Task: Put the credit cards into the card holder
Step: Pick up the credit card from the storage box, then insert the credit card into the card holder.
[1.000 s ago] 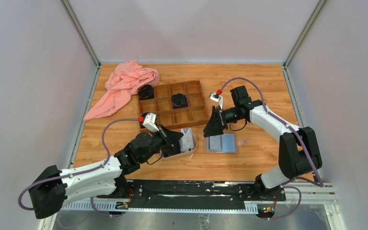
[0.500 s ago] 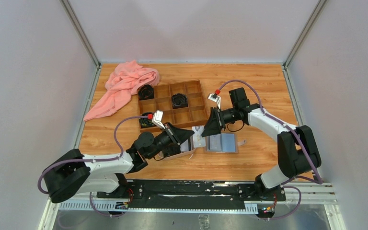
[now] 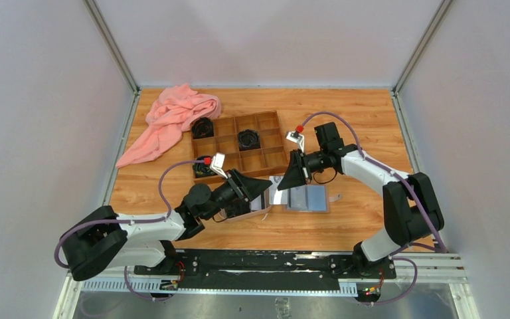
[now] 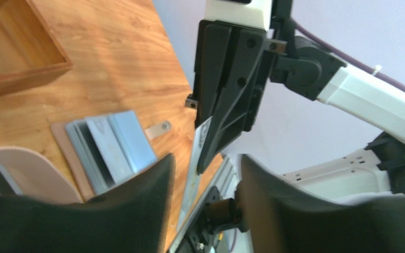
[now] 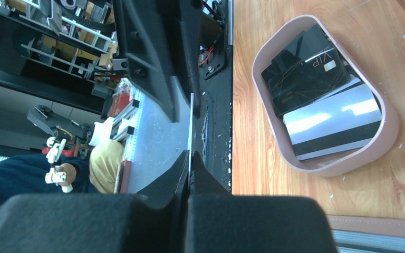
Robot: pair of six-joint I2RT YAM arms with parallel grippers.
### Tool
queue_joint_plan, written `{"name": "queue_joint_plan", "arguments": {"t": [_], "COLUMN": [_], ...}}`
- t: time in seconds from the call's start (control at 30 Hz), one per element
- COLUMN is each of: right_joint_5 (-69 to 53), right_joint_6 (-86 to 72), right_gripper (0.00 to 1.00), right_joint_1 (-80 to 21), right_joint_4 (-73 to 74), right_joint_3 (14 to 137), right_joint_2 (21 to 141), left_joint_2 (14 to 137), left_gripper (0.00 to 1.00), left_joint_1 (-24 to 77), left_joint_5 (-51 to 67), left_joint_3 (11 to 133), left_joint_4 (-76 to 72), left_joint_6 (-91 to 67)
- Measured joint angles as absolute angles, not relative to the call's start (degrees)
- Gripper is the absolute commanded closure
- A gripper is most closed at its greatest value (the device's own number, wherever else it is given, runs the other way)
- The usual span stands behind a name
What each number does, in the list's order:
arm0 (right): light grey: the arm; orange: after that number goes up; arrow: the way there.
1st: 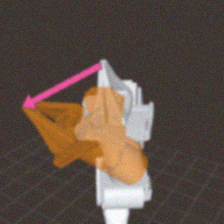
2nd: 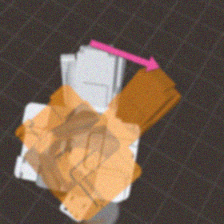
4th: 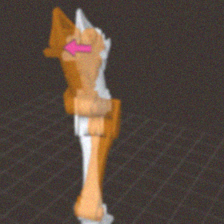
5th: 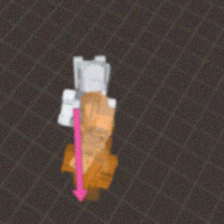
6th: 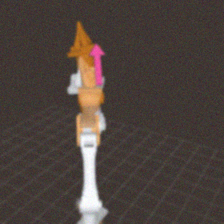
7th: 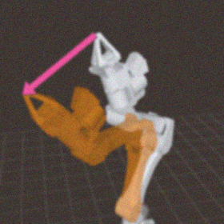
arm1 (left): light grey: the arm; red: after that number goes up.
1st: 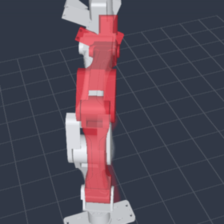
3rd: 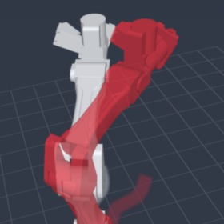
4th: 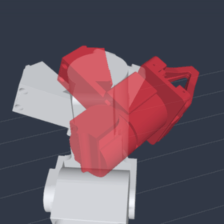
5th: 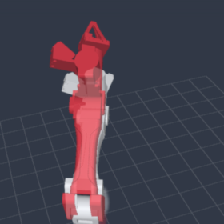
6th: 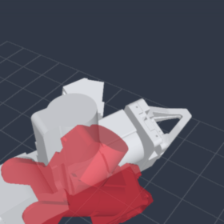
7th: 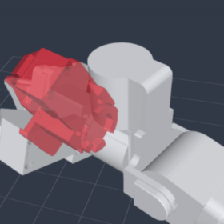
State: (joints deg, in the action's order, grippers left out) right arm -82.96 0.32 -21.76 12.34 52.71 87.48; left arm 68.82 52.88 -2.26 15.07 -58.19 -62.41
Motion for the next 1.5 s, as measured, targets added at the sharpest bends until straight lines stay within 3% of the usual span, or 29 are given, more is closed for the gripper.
{"name": "queue_joint_plan", "arguments": {"t": [0.13,0.3,0.47,0.77,1.03,1.13,1.23,1.27,1.33,1.5], "right_joint_5": [-82.4,-83.0,-85.0,-86.6,-86.6,-86.6,-86.6,-86.7,-87.0,-86.7], "right_joint_6": [5.7,11.1,14.5,16.1,16.3,16.3,16.3,16.3,16.3,16.4], "right_gripper": [1.00,1.00,1.00,1.00,1.00,1.00,1.00,1.00,0.91,0.57], "right_joint_1": [-21.2,-19.5,-18.5,-18.2,-18.2,-18.2,-18.2,-18.2,-18.2,-18.2], "right_joint_4": [16.0,19.9,21.5,22.3,22.4,22.6,22.6,22.6,22.7,23.2], "right_joint_3": [52.7,52.7,52.7,52.6,52.3,52.2,52.1,52.1,52.1,52.1], "right_joint_2": [86.6,83.7,80.5,79.2,79.2,79.2,79.3,79.3,79.3,79.2], "left_joint_2": [64.1,57.1,58.9,80.8,90.7,90.3,90.1,90.1,90.1,89.9], "left_gripper": [0.01,0.00,0.13,0.47,0.52,0.67,1.00,1.00,1.00,1.00], "left_joint_1": [52.5,52.3,52.2,52.4,52.6,52.6,52.6,52.6,52.6,52.6], "left_joint_5": [-0.6,4.1,11.3,22.0,25.5,25.2,24.3,24.0,23.0,22.6], "left_joint_3": [13.9,10.6,10.8,15.1,18.0,18.0,18.0,18.0,17.9,17.9], "left_joint_4": [-57.0,-56.2,-55.6,-70.0,-81.8,-83.6,-84.5,-84.6,-84.6,-84.2], "left_joint_6": [-58.6,-50.1,-43.7,-45.1,-50.0,-49.9,-49.8,-50.2,-49.8,-49.8]}}
